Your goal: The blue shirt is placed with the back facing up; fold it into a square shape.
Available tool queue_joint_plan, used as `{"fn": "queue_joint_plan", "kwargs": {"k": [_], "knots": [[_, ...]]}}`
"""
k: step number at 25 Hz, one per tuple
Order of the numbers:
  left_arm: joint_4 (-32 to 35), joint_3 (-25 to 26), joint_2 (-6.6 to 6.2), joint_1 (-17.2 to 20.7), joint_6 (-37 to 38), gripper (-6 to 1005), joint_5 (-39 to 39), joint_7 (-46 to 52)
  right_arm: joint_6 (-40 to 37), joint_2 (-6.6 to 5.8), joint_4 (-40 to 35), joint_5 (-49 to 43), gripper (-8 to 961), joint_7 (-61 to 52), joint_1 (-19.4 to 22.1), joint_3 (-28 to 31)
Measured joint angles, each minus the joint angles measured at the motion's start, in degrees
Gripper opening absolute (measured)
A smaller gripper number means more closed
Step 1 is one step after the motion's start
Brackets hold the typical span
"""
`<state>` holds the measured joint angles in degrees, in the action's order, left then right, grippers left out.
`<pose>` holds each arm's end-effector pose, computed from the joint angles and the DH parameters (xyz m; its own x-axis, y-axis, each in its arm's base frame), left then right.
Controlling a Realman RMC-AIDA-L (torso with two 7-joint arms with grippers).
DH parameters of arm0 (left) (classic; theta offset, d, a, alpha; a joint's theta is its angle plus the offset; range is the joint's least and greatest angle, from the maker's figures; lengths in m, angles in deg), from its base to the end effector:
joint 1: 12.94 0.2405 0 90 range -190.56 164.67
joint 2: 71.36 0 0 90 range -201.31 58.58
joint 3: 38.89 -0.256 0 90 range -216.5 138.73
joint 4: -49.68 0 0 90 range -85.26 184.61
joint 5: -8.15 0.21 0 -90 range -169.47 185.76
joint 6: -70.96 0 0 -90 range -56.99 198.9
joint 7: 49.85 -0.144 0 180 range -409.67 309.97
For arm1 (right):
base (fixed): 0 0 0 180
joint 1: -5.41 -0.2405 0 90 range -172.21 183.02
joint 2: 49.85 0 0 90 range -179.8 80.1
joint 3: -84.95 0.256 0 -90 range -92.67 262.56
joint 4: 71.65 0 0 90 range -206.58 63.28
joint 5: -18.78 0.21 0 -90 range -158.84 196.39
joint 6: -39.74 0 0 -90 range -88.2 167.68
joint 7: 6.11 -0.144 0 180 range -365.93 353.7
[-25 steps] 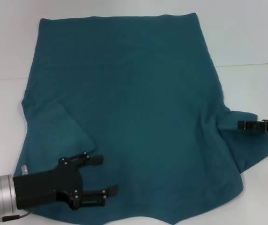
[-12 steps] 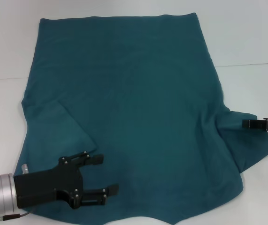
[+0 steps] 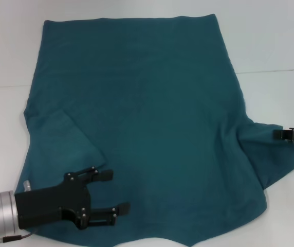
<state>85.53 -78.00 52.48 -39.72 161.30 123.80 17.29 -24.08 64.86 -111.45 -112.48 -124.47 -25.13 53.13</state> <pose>-0.2638 0.2968 -0.0384 0.8125 0.2504 0.5265 0.3714 -0.9184 -0.1363 0.3512 0.3701 0.0609 0.3734 -0.7400 -0.5595 -0.9177 -0.2064 -0.3394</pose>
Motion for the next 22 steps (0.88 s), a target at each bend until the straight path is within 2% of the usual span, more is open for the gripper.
{"fn": "queue_joint_plan", "kwargs": {"k": [5, 11, 17, 22], "knots": [[0.0, 0.0, 0.0, 0.1, 0.0, 907, 0.0, 0.0, 0.9, 0.11, 0.3, 3.3, 182, 1.9, 1.0, 0.9], [-0.1, 0.0, 0.0, 0.2, 0.1, 906, -0.1, 0.0, 3.3, 1.14, 0.4, 6.5, 15, 6.0, 2.0, 2.3], [-0.3, 0.0, 0.08, 0.3, 0.2, 905, -0.4, 0.0, 6.4, 2.09, 1.0, 9.2, 17, 10.6, 2.8, 4.2], [-0.4, 0.4, 0.15, 0.5, 0.5, 906, -0.4, 0.0, 9.0, 2.33, 2.4, 11.4, 19, 14.9, 2.6, 4.9]]}}
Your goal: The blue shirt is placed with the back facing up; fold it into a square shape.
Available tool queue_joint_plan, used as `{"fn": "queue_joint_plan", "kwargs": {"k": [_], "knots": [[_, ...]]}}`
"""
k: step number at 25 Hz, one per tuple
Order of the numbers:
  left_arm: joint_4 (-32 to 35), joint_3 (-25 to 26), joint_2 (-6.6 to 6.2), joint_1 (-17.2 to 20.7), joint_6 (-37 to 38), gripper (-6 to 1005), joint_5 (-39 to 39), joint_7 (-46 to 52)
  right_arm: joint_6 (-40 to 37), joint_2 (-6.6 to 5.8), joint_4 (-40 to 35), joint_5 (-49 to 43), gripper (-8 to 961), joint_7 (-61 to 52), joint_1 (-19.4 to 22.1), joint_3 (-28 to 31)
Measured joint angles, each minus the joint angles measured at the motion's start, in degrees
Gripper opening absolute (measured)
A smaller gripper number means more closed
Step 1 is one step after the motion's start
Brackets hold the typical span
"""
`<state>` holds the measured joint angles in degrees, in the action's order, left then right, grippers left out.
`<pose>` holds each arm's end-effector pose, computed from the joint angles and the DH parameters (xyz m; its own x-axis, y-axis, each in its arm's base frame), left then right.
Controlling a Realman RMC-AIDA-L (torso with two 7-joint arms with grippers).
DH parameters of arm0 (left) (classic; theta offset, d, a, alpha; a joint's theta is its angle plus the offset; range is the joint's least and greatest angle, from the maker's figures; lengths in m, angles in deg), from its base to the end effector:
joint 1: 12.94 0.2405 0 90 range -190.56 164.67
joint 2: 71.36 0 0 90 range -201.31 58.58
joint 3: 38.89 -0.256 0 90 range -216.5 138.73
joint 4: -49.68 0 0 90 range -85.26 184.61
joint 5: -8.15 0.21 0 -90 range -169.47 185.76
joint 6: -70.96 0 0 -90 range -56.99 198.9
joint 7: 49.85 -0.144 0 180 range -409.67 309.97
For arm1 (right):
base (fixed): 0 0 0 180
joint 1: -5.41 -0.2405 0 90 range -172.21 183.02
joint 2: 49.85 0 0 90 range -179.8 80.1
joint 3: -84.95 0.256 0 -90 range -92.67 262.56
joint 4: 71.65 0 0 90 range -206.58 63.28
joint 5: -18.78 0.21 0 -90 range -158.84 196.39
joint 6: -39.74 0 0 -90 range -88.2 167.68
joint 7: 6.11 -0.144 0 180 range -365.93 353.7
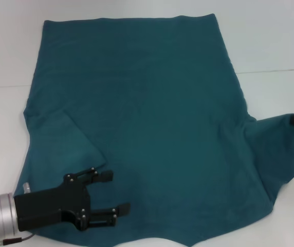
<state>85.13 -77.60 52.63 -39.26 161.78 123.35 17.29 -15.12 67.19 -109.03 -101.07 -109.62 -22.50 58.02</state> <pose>-0.2647 0.2937 -0.0390 0.7991 0.2599 0.5421 0.3846 -0.9141 -0.1286 0.3707 0.3666 0.0652 0.4129 -0.5820 -0.7005 -0.9010 -0.1485 -0.4077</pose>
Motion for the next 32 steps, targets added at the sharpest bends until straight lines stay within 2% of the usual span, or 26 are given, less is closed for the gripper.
{"fn": "queue_joint_plan", "kwargs": {"k": [9, 16, 21, 27, 32], "knots": [[-0.1, 0.1, 0.13, 0.1, 0.1, 907, -0.1, 0.6, 2.3, 0.42, 0.5, 6.5, 22, 6.4, -1.1, -0.3], [-0.1, 0.2, 0.11, 0.0, 0.0, 906, -0.7, 0.7, 1.8, 0.49, 0.9, 6.8, 25, 6.7, -2.8, -0.5], [-0.1, 0.2, 0.1, 0.0, -0.2, 906, -0.8, 0.8, 1.6, 0.97, 0.9, 6.6, 27, 6.8, -2.8, -0.6], [-0.1, 0.4, 0.02, 0.0, -0.2, 905, -0.8, 0.9, 1.6, 0.26, 0.9, 6.4, 29, 5.8, -1.8, -0.6], [-0.1, 0.4, 0.02, 0.0, -0.4, 907, -0.8, 0.9, 0.7, 0.2, 0.7, 5.5, 31, 5.4, -1.0, -0.7]]}}
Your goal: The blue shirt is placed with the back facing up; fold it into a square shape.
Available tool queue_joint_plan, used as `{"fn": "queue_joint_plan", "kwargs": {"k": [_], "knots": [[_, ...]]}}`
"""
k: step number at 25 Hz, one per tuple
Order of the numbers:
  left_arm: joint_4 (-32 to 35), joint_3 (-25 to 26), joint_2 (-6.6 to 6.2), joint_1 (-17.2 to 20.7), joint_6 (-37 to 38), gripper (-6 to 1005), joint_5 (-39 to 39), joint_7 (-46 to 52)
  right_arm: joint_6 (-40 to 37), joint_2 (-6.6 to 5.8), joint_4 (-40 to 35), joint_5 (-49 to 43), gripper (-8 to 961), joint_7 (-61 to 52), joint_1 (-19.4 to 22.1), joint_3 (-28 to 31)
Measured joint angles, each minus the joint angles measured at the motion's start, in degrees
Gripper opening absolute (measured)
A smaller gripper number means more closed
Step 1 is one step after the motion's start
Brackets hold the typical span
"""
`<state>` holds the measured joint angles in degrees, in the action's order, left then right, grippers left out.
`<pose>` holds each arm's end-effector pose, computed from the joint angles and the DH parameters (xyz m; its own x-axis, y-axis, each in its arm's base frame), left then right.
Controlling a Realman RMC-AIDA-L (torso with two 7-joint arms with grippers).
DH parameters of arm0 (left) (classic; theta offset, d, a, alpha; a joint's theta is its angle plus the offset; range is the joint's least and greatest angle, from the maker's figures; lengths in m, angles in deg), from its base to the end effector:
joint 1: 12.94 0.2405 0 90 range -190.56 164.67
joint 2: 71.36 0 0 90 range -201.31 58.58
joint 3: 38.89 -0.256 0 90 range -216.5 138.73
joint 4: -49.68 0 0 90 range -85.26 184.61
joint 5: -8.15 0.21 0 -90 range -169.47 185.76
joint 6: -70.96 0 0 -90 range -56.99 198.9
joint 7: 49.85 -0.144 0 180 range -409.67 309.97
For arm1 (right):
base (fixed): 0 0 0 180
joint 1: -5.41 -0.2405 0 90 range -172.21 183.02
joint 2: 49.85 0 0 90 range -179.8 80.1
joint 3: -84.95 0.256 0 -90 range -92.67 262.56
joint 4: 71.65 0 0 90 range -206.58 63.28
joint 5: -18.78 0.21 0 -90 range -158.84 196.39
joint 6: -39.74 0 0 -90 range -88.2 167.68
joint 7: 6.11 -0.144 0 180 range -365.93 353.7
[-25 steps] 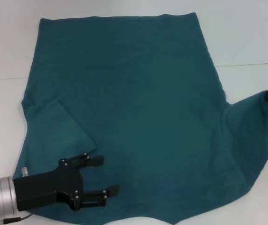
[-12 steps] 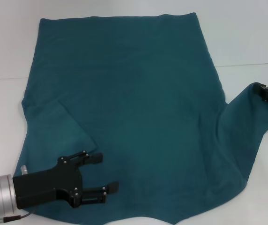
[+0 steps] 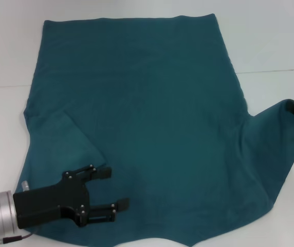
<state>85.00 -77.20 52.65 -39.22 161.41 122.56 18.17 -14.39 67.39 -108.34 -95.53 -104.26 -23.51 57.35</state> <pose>-0.2648 0.2954 -0.0377 0.7845 0.2731 0.5568 0.4076 -0.9037 -0.1311 0.3579 0.3781 0.0666 0.4601 -0.5155 -0.7229 -0.8844 -0.1946 -0.4242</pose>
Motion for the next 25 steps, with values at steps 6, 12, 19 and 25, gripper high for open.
{"fn": "queue_joint_plan", "kwargs": {"k": [6, 12, 19, 25], "knots": [[0.0, 0.0, 0.07, 0.0, -0.1, 907, 0.0, 0.9, -0.8, 0.46, 0.0, -0.1, 33, 0.0, 1.1, -0.3], [0.0, -0.1, -0.01, 0.0, -0.1, 906, 0.0, 1.4, -1.1, 0.41, -0.2, 0.2, 36, -0.2, 2.6, 0.7], [0.0, 0.0, 0.04, -0.1, -0.1, 905, 0.0, 1.4, -0.7, 0.02, -0.3, 0.3, 38, -0.7, 3.0, 1.0], [0.0, 0.0, 0.1, 0.0, -0.1, 906, 0.0, 1.4, -0.4, -0.01, -0.3, 0.3, 40, -0.5, 3.1, 1.1]]}}
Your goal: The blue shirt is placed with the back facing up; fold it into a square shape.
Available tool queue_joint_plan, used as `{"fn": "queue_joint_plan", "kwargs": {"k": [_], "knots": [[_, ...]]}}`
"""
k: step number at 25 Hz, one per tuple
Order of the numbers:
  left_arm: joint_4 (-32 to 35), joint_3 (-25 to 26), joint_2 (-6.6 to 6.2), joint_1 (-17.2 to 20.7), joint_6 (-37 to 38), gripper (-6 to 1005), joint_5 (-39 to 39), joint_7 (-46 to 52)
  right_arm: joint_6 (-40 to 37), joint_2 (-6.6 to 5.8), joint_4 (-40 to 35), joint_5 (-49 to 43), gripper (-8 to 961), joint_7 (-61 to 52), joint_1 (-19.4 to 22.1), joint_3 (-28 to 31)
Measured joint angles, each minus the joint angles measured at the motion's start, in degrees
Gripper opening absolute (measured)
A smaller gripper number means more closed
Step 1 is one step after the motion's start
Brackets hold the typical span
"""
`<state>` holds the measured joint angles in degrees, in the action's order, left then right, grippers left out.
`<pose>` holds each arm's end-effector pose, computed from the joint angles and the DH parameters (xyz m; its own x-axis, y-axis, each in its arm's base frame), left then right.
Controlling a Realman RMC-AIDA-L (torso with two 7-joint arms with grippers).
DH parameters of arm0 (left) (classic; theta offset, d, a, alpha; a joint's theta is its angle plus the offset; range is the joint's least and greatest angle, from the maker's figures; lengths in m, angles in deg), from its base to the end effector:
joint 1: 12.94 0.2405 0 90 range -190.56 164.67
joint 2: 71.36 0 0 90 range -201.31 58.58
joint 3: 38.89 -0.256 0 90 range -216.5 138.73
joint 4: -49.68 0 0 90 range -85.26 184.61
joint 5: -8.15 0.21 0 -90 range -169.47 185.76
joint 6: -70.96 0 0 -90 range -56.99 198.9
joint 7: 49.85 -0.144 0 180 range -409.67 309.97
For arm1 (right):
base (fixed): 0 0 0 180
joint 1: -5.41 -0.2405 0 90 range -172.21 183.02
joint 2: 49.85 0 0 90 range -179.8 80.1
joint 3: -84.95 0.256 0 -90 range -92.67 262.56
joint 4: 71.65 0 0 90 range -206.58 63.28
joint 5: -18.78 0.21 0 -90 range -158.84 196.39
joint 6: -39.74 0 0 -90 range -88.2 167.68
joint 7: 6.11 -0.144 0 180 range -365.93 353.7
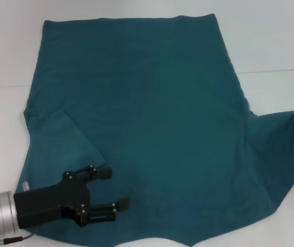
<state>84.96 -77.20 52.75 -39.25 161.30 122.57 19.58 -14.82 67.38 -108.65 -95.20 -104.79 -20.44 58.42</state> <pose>-0.2644 0.2954 -0.0385 0.7736 0.2961 0.5603 0.4277 -0.8963 -0.1169 0.3779 0.3584 0.0706 0.4152 -0.5276 -0.7411 -0.9021 -0.1337 -0.4102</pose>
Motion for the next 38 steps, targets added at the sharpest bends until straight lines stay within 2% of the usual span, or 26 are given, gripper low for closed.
{"fn": "queue_joint_plan", "kwargs": {"k": [9, 23, 38], "knots": [[0.0, 0.0, -0.01, 0.0, -0.1, 906, 0.0, 0.0, -0.6, 0.26, 0.0, 0.0, 44, 0.4, -0.3, 0.5], [-0.1, 0.0, -0.01, 0.0, -0.8, 906, 0.0, 0.6, -4.6, 1.37, -0.1, 0.0, 49, 4.7, -2.3, -0.1], [0.0, 0.0, -0.07, 0.0, -0.9, 906, 0.0, 0.8, -14.5, 0.78, -1.5, 5.4, 55, 7.2, -1.7, 0.3]]}}
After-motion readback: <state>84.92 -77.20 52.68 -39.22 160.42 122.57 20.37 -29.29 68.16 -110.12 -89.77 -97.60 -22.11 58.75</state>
